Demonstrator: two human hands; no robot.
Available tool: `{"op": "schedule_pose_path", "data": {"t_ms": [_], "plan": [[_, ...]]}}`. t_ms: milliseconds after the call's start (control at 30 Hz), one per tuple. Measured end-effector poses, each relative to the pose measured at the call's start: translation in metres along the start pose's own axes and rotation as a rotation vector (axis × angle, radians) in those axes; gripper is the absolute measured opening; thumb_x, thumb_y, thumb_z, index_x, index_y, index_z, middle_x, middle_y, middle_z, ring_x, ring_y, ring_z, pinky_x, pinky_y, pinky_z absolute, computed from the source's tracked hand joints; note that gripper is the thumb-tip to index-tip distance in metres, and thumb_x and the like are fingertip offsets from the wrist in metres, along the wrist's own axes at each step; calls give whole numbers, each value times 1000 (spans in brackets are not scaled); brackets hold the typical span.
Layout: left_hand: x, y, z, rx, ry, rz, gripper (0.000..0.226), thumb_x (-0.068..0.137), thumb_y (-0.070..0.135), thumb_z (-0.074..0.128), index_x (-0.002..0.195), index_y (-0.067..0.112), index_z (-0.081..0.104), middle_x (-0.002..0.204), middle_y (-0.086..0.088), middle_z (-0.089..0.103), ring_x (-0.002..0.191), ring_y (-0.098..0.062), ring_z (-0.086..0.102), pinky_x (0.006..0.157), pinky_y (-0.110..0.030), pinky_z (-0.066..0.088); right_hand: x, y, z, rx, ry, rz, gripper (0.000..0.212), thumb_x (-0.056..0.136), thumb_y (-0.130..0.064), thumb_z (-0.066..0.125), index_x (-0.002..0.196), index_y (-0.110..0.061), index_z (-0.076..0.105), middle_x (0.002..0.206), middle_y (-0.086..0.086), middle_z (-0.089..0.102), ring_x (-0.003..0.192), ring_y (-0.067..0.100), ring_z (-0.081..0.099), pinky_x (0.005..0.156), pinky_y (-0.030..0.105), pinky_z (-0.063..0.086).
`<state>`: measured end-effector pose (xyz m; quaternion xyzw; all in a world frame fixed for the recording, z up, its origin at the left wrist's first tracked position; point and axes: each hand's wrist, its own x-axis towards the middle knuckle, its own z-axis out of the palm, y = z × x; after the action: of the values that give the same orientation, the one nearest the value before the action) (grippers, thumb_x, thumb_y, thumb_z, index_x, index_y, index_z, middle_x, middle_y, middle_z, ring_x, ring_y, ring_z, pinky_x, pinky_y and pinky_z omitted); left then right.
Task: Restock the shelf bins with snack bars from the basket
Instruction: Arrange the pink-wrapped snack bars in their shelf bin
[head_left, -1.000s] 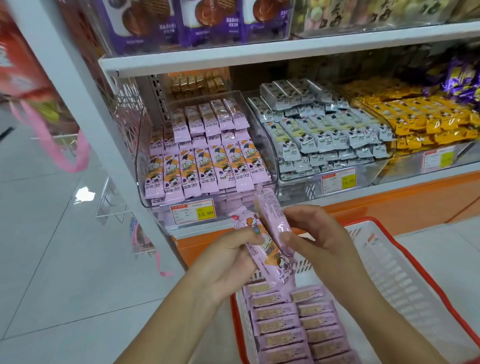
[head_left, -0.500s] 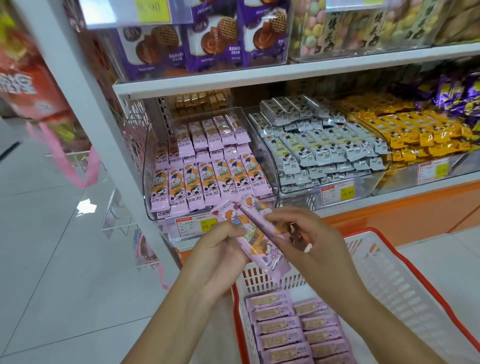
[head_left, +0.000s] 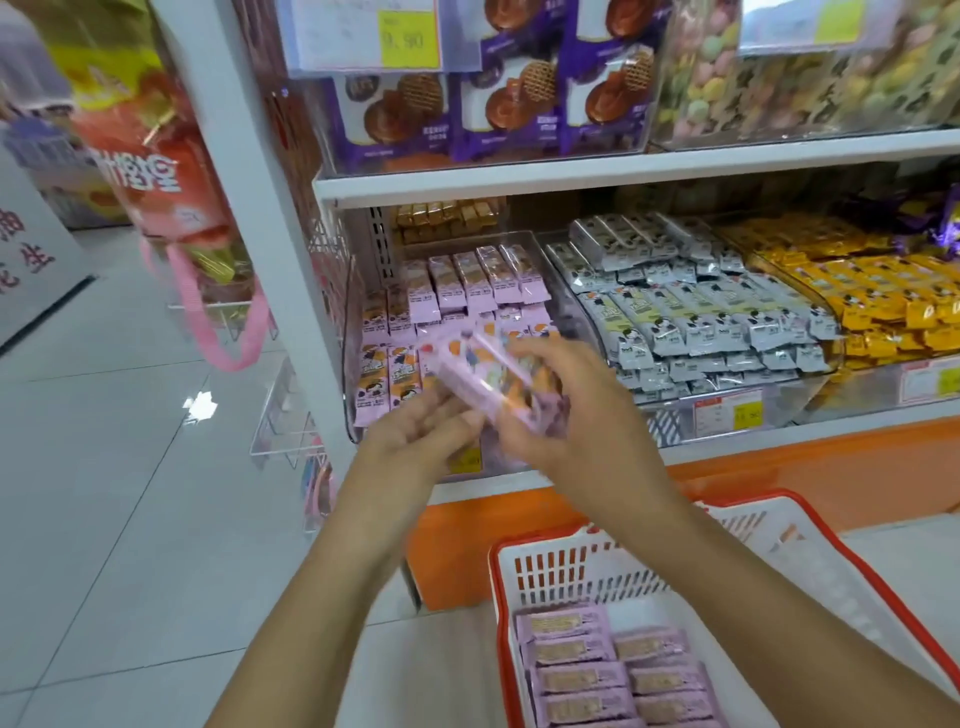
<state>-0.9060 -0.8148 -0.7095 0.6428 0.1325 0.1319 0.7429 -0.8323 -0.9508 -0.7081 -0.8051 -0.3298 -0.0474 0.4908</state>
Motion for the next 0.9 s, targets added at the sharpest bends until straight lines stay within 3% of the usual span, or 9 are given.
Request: {"op": "schedule_pose_path", "data": {"t_ms": [33,133,200,300,400,500,667,900], "plan": [[2,0,-11,201,123,59,30,88,4,60,117,11,63,105,0,70,97,-5,65,86,-15,50,16,-5,5,-35,13,-4,46,82,-23,70,124,-28,53,115,-12,46,96,2,55,78,25,53],[3,3,-35,592,397,224,18,90,12,60,104,20,67,87,16,66,78,9,61,73,-2,46,68,-20,29,-14,24,20,34,84,-28,68,115,-26,57,116,-4,49,89,9,56,77,33,54],[7,-1,-48,699,441,221,15,91,14,59,103,19,67,81,20,63,73,12,57,66,4,39,103,-28,51,15,18,49,30,83,-33,67,110,-23,58,117,3,51,90,16,58,78,41,54],[12,-6,-60,809,444,209,23,92,16,57,113,11,66,84,15,62,72,10,53,61,7,34,142,-32,86,-133,20,137,41,87,-41,62,119,-15,58,122,9,50,103,27,55,82,36,48],[13,-9,-64,832,415,204,28,93,17,57,119,11,64,95,5,67,77,-1,57,62,6,34,156,-32,112,-242,59,196,40,91,-43,58,120,-15,60,125,15,53,117,34,47,90,39,43],[11,-10,-68,816,380,201,31,92,15,57,122,14,63,107,4,68,87,-4,60,68,4,35,156,-36,130,-369,44,165,32,94,-30,55,123,-17,59,130,15,52,124,36,37,98,40,34],[8,-10,-75,778,321,180,34,91,13,58,125,15,61,113,4,67,98,-7,61,85,-13,42,157,-37,142,-364,56,173,33,96,-17,51,129,-20,54,140,13,45,134,36,26,104,42,31],[8,-10,-74,782,307,179,35,90,12,58,125,15,61,112,4,67,95,-7,61,91,-22,46,157,-26,146,-374,80,199,35,94,-22,55,128,-17,53,139,14,42,129,34,28,100,39,33]]}}
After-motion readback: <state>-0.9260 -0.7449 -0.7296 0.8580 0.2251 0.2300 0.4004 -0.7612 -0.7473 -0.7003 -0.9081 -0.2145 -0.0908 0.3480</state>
